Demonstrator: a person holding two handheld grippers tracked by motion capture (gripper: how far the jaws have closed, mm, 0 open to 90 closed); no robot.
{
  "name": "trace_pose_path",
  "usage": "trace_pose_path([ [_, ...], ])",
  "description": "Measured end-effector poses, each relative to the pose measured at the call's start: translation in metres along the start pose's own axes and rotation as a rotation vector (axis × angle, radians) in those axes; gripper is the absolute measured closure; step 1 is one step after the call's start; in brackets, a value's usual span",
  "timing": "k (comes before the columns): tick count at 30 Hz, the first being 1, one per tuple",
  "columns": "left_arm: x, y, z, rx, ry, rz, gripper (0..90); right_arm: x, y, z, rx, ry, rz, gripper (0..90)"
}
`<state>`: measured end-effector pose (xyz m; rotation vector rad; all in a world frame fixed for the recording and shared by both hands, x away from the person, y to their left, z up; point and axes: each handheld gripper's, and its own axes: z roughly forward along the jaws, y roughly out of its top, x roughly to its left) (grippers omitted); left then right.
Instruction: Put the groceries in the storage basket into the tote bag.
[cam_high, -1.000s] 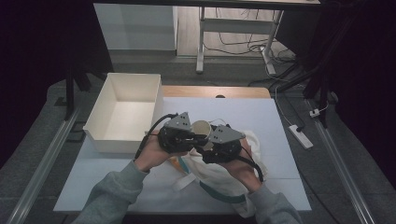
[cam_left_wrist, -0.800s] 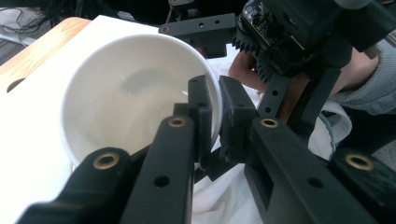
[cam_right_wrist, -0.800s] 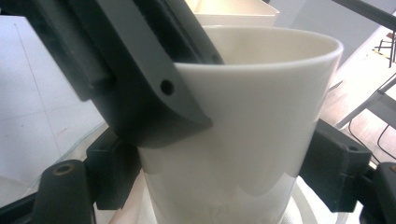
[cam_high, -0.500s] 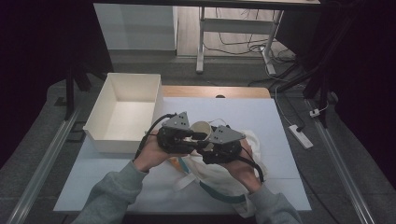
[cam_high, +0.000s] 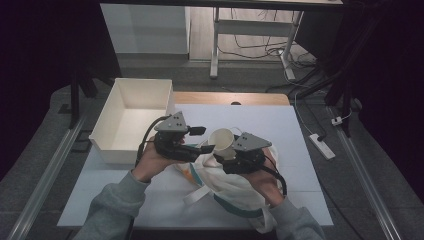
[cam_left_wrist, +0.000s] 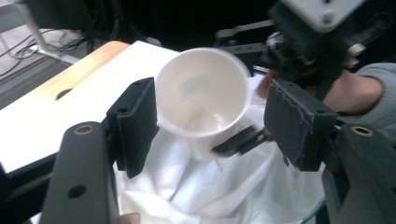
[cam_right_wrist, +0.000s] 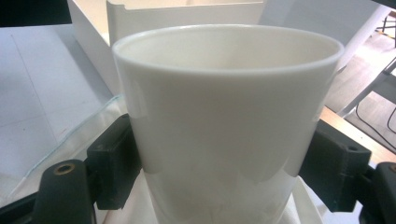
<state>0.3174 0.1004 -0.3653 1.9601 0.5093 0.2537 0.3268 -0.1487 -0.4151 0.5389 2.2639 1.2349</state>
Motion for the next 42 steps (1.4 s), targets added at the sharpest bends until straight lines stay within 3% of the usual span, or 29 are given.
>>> trace_pose_path([
  [6,0.013,-0.008,-0.003,0.03,0.054,-0.034,33.4,-0.005,-0.005,-0.011,-0.013,-0.011,0.027,21.5],
  [16,0.028,-0.02,0.003,0.091,0.086,-0.077,31.3,-0.014,-0.016,-0.036,-0.028,-0.036,0.073,21.5],
  [24,0.032,-0.024,0.003,0.105,0.09,-0.094,30.4,-0.017,-0.025,-0.05,-0.007,-0.041,0.117,21.5],
  [32,0.032,-0.024,0.008,0.122,0.086,-0.091,30.0,-0.01,-0.028,-0.038,0.031,0.0,0.118,21.6],
  [42,0.034,-0.026,0.009,0.126,0.087,-0.099,29.9,-0.004,-0.036,0.005,0.089,0.075,0.137,21.7],
])
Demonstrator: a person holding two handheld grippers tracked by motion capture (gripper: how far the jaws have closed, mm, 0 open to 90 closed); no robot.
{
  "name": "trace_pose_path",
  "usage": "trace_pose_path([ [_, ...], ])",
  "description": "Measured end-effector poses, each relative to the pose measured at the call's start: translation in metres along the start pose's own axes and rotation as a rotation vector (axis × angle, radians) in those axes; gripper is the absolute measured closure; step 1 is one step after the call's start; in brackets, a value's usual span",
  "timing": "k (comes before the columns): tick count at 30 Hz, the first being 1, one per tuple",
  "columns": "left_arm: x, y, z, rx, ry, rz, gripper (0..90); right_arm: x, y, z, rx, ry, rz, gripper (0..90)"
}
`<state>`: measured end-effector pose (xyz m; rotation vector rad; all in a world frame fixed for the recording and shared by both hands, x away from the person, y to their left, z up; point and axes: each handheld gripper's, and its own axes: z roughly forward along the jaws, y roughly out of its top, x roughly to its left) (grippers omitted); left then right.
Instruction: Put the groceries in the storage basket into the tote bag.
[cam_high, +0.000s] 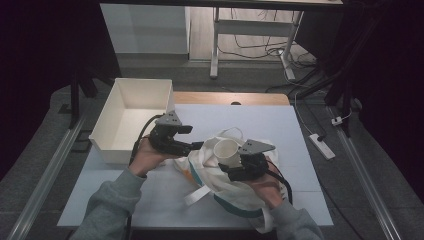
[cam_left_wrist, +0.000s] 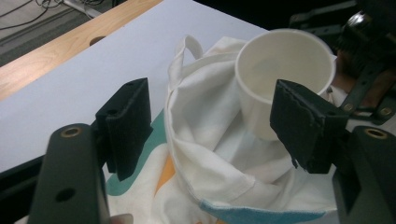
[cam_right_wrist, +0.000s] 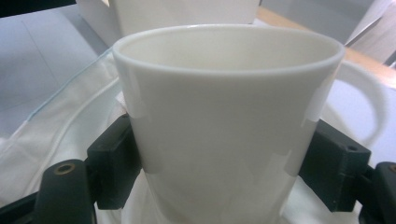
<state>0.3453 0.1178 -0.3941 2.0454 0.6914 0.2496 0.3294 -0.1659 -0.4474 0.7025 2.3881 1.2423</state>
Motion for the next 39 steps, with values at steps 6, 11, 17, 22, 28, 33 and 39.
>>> trace_pose_path([
  [6,0.001,0.0,0.0,0.002,-0.001,-0.002,29.9,0.001,-0.005,0.016,0.023,0.013,-0.005,21.7],
  [11,0.001,0.0,0.0,0.004,-0.002,-0.002,29.9,-0.004,-0.012,0.024,0.041,0.026,0.017,21.7],
  [17,0.002,-0.001,-0.002,-0.001,0.0,-0.005,29.9,-0.011,-0.024,0.031,0.046,0.035,0.044,21.7],
  [22,0.003,-0.001,-0.004,0.0,0.003,-0.005,29.9,-0.012,-0.032,0.035,0.062,0.033,0.037,21.8],
  [28,0.002,-0.002,-0.006,-0.002,0.005,-0.006,29.9,-0.014,-0.035,0.033,0.093,0.034,0.06,21.7],
  [33,0.003,-0.003,-0.007,-0.003,0.007,-0.009,29.9,-0.02,-0.039,0.023,0.134,0.044,0.091,21.9],
  [39,0.003,-0.004,-0.007,0.0,0.009,-0.009,29.9,-0.021,-0.044,0.017,0.155,0.044,0.083,22.1],
])
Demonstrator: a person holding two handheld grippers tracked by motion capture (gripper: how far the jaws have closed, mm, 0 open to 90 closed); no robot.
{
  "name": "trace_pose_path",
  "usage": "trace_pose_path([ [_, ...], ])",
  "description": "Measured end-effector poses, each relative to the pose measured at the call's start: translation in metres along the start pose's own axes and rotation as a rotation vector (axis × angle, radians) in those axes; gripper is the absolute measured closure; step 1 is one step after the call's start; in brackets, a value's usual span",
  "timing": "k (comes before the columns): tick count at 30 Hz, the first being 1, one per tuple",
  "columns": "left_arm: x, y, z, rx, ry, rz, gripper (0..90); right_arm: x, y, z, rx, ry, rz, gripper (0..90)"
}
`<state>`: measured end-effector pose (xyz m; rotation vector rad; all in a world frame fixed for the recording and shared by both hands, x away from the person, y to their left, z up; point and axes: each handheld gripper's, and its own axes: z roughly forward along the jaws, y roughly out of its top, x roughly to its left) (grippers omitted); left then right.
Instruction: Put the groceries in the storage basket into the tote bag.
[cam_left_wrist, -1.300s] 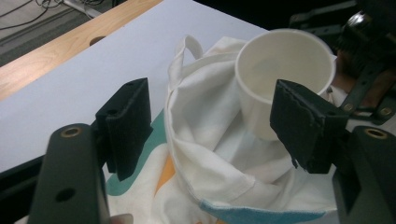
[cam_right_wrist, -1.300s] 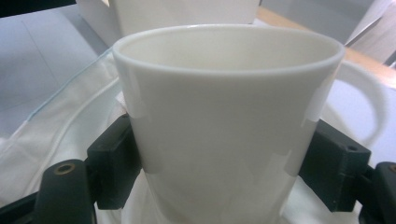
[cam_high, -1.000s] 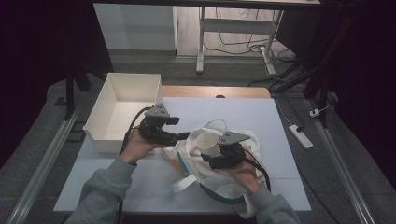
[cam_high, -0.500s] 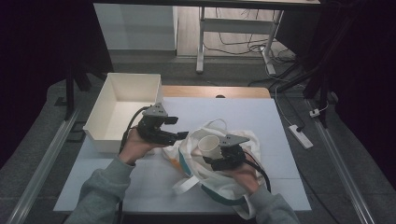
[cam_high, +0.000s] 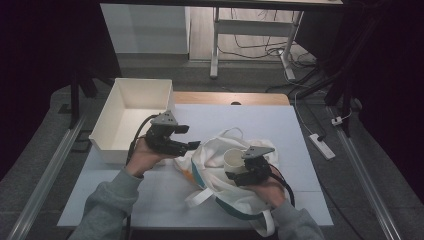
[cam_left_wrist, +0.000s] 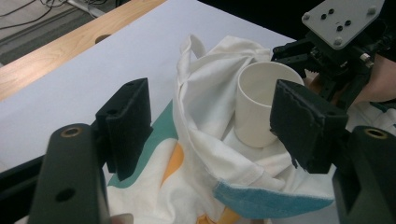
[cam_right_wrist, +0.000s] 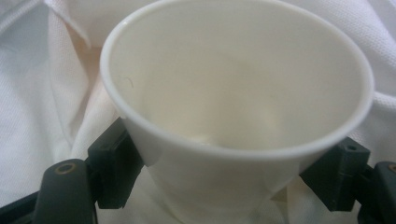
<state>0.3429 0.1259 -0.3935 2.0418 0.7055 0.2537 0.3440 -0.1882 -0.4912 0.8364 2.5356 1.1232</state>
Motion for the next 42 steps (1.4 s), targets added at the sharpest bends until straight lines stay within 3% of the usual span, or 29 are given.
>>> trace_pose_path([
  [9,0.0,0.0,0.002,0.008,-0.001,0.001,29.9,0.003,0.003,0.004,-0.005,-0.014,-0.046,22.6],
  [19,0.001,-0.001,0.005,0.013,-0.001,0.0,29.9,0.009,0.015,0.023,-0.031,-0.011,-0.097,22.3],
  [28,0.002,-0.002,0.002,0.008,0.002,-0.003,29.9,-0.001,0.007,0.014,-0.004,-0.02,-0.078,21.7],
  [33,0.001,-0.002,0.002,0.011,0.001,-0.002,29.9,0.0,0.008,0.014,0.009,-0.025,-0.097,18.4],
  [36,0.002,-0.002,0.001,0.01,0.001,-0.003,29.8,0.002,0.009,0.007,-0.021,-0.019,-0.088,12.0],
  [38,0.003,-0.003,0.0,0.007,0.003,-0.007,29.9,0.003,0.01,-0.002,-0.044,-0.044,-0.092,8.3],
  [42,0.004,-0.005,-0.001,0.01,0.006,-0.013,29.8,-0.001,0.011,-0.021,-0.102,-0.043,-0.06,7.8],
])
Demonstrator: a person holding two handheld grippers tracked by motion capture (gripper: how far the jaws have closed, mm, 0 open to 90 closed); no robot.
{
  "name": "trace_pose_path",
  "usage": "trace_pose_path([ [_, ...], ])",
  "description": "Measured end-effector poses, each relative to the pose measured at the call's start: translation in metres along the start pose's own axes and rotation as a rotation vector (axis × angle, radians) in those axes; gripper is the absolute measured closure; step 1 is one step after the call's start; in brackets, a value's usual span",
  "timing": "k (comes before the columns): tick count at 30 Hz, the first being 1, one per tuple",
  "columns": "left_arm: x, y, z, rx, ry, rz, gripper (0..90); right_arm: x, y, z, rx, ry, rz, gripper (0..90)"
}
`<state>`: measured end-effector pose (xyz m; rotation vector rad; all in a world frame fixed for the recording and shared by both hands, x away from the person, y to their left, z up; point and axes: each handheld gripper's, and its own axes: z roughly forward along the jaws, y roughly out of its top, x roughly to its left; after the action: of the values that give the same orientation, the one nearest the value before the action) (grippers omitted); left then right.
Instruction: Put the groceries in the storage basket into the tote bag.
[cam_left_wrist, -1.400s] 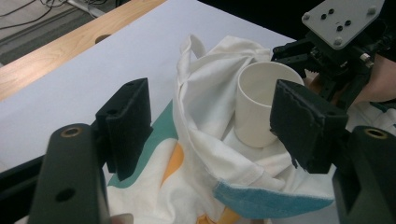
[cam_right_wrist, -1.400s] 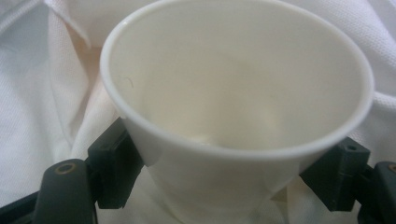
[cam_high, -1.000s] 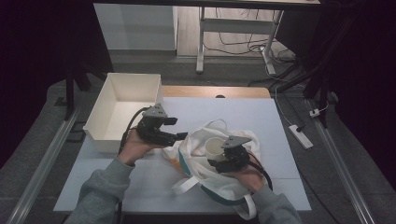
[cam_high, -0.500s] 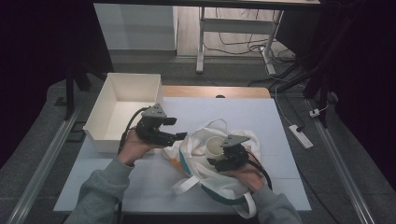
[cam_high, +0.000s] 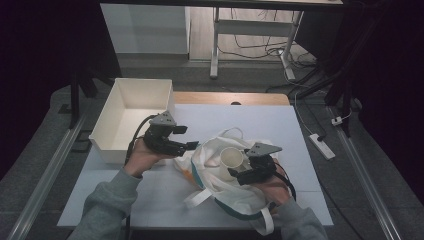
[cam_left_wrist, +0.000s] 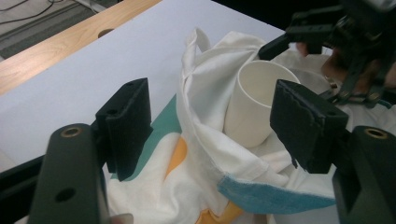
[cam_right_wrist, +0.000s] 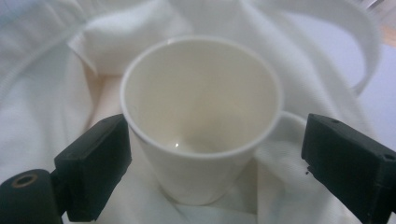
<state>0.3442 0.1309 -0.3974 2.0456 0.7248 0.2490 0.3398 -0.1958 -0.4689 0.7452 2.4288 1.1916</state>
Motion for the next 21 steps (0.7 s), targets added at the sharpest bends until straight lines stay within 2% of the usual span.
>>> trace_pose_path([
  [6,0.001,-0.003,-0.001,0.007,0.004,-0.004,29.9,-0.002,0.004,-0.024,-0.055,-0.011,0.019,8.5],
  [11,0.002,-0.005,-0.002,0.009,0.008,-0.009,29.9,-0.005,0.007,-0.04,-0.097,-0.024,0.015,11.8],
  [21,0.001,-0.012,-0.009,0.01,0.022,-0.014,29.9,-0.012,0.008,-0.061,-0.116,-0.055,0.016,20.4],
])
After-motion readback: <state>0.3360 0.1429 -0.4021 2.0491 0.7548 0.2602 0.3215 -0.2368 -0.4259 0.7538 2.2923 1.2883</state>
